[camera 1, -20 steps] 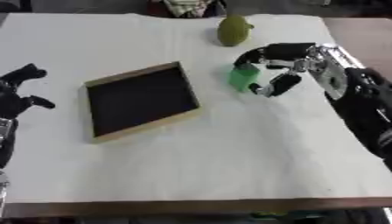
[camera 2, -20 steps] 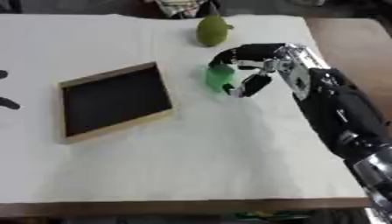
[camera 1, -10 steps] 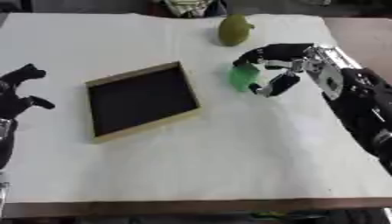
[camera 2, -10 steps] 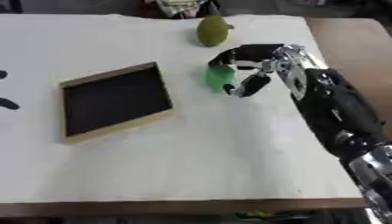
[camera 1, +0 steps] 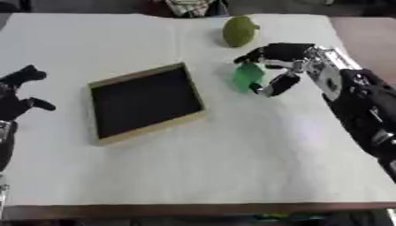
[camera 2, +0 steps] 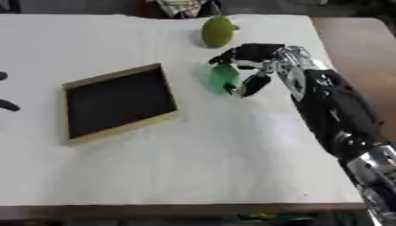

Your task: Pick up objects on the table and place them in the box.

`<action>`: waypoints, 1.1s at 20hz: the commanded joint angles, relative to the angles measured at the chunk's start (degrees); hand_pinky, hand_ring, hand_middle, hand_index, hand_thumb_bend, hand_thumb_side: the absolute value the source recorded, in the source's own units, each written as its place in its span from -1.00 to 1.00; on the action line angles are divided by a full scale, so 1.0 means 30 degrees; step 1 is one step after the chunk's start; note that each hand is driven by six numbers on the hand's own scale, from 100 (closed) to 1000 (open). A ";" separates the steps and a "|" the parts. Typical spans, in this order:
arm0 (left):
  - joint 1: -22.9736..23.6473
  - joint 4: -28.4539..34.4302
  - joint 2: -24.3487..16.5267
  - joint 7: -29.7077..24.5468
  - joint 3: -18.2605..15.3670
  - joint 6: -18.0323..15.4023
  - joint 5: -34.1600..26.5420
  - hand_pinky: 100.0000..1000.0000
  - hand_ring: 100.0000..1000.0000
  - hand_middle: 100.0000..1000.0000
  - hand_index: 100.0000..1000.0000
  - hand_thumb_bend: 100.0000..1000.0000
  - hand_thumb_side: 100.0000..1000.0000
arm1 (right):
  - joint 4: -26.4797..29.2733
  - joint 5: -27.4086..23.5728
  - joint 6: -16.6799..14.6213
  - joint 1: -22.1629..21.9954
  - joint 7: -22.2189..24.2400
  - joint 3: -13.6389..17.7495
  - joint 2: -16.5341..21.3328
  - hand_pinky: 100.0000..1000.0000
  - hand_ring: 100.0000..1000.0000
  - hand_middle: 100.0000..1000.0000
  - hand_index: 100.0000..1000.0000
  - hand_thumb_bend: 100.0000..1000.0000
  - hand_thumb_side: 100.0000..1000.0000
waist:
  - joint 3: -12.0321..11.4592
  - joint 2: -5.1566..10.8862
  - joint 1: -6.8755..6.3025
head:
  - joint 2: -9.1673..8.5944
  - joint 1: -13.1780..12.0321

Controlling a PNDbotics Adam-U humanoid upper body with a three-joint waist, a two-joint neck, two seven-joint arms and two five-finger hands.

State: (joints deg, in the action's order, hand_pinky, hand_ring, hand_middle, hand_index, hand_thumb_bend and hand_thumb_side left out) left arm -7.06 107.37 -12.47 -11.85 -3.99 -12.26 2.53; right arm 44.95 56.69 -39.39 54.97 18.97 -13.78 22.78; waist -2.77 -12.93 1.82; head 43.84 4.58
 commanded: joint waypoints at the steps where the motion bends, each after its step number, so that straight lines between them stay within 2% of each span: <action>1: -0.0131 0.0214 -0.0208 -0.0055 -0.0007 0.0005 -0.0092 0.03 0.98 0.45 0.65 -0.16 0.69 | 0.0305 -0.0022 -0.0021 0.0551 -0.0696 0.0213 0.0192 0.63 0.56 -0.29 0.93 -1.00 -0.56 | 0.0027 0.0276 -0.0066 | 0.0091 0.0031; 2: -0.0128 0.0209 -0.0204 -0.0065 -0.0002 0.0008 -0.0087 0.03 0.99 0.45 0.65 -0.16 0.70 | 0.0429 -0.0129 -0.0041 0.0599 -0.0894 0.0210 0.0180 0.61 0.51 -0.37 0.92 -1.00 -0.58 | 0.0036 0.0279 -0.0061 | 0.0091 0.0036; 7: -0.0115 0.0204 -0.0206 -0.0064 -0.0010 0.0010 -0.0072 0.03 0.99 0.45 0.65 -0.16 0.69 | 0.1055 -0.0647 -0.0064 0.0922 -0.1392 0.0118 0.0163 0.60 0.44 -0.48 0.90 -1.00 -0.61 | 0.0041 0.0292 -0.0051 | 0.0091 0.0049; 10: -0.0115 0.0208 -0.0215 -0.0066 -0.0014 0.0010 -0.0075 0.03 0.99 0.45 0.65 -0.16 0.69 | 0.1454 -0.1095 -0.0065 0.1183 -0.1374 0.0053 0.0145 0.60 0.44 -0.48 0.90 -1.00 -0.62 | 0.0043 0.0316 -0.0032 | 0.0091 0.0040; 11: -0.0115 0.0208 -0.0222 -0.0067 -0.0015 0.0012 -0.0078 0.03 0.99 0.45 0.65 -0.17 0.69 | 0.1617 -0.1273 -0.0070 0.1295 -0.1327 0.0020 0.0143 0.60 0.44 -0.48 0.90 -1.00 -0.51 | 0.0046 0.0327 -0.0022 | 0.0091 0.0032; 12: -0.0111 0.0206 -0.0229 -0.0070 -0.0015 0.0014 -0.0077 0.03 0.99 0.45 0.65 -0.17 0.69 | 0.1798 -0.1443 -0.0069 0.1422 -0.1265 -0.0014 0.0140 0.60 0.44 -0.48 0.90 -1.00 -0.62 | 0.0052 0.0338 -0.0013 | 0.0091 0.0026; 16: -0.0102 0.0196 -0.0251 -0.0083 -0.0010 0.0022 -0.0078 0.03 0.99 0.45 0.65 -0.17 0.69 | 0.2398 -0.2091 0.0016 0.2080 -0.0911 -0.0135 -0.0014 0.61 0.45 -0.47 0.90 -1.00 -0.61 | 0.0086 0.0391 0.0020 | 0.0091 0.0020; 22: -0.0152 0.0195 -0.0267 -0.0156 0.0062 0.0027 -0.0130 0.03 0.99 0.45 0.65 -0.17 0.69 | 0.2473 -0.2117 -0.0064 0.3494 0.0085 -0.0495 -0.1193 0.62 0.47 -0.43 0.91 -1.00 -0.57 | -0.0023 0.0458 0.0075 | 0.0091 0.0202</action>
State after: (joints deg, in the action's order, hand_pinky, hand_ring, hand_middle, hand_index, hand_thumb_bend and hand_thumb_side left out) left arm -7.07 107.37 -12.47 -12.13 -3.97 -12.08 2.49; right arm 51.25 50.60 -39.45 63.86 18.58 -15.26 19.21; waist -2.87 -12.69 2.23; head 43.84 4.91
